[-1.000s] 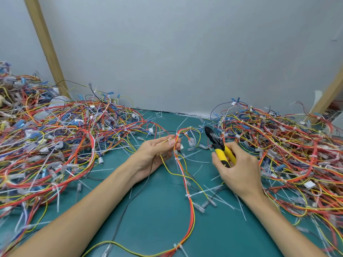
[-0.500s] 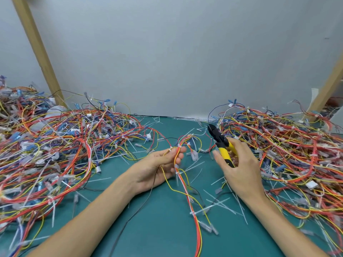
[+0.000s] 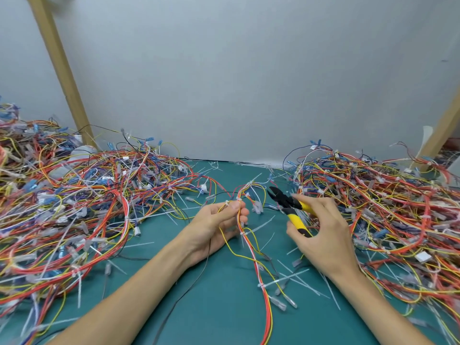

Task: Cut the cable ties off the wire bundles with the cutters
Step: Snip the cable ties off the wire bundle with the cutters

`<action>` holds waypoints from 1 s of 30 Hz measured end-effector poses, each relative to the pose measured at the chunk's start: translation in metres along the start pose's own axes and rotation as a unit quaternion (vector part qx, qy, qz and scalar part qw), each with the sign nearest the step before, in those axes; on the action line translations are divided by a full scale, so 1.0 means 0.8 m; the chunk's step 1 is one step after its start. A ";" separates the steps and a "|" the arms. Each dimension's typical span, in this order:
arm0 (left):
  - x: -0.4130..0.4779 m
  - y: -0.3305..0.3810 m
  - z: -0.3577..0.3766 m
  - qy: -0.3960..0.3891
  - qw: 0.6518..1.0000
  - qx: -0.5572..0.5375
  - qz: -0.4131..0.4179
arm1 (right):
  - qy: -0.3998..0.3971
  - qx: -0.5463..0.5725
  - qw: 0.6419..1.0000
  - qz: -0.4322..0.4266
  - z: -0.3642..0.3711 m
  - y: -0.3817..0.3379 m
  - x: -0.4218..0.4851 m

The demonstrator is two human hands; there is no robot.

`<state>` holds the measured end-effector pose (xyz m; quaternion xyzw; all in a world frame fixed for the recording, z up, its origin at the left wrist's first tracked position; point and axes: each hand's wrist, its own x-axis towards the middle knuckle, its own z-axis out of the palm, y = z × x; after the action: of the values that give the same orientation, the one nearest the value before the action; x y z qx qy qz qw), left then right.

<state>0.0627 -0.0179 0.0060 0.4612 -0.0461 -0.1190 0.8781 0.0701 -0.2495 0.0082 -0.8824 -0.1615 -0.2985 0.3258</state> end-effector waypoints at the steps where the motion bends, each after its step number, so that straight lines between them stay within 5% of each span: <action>1: 0.000 0.000 0.001 0.004 1.000 0.002 0.006 | -0.011 -0.003 1.000 -0.003 -0.001 -0.002 -0.001; 30: -0.002 -0.019 0.025 0.053 0.940 0.317 0.113 | -0.072 -0.087 0.990 -0.087 0.001 -0.005 -0.008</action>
<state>0.0544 -0.0417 0.0051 0.7132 -0.0870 0.0265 0.6951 0.0633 -0.2471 0.0055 -0.9092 -0.2341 -0.2746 0.2078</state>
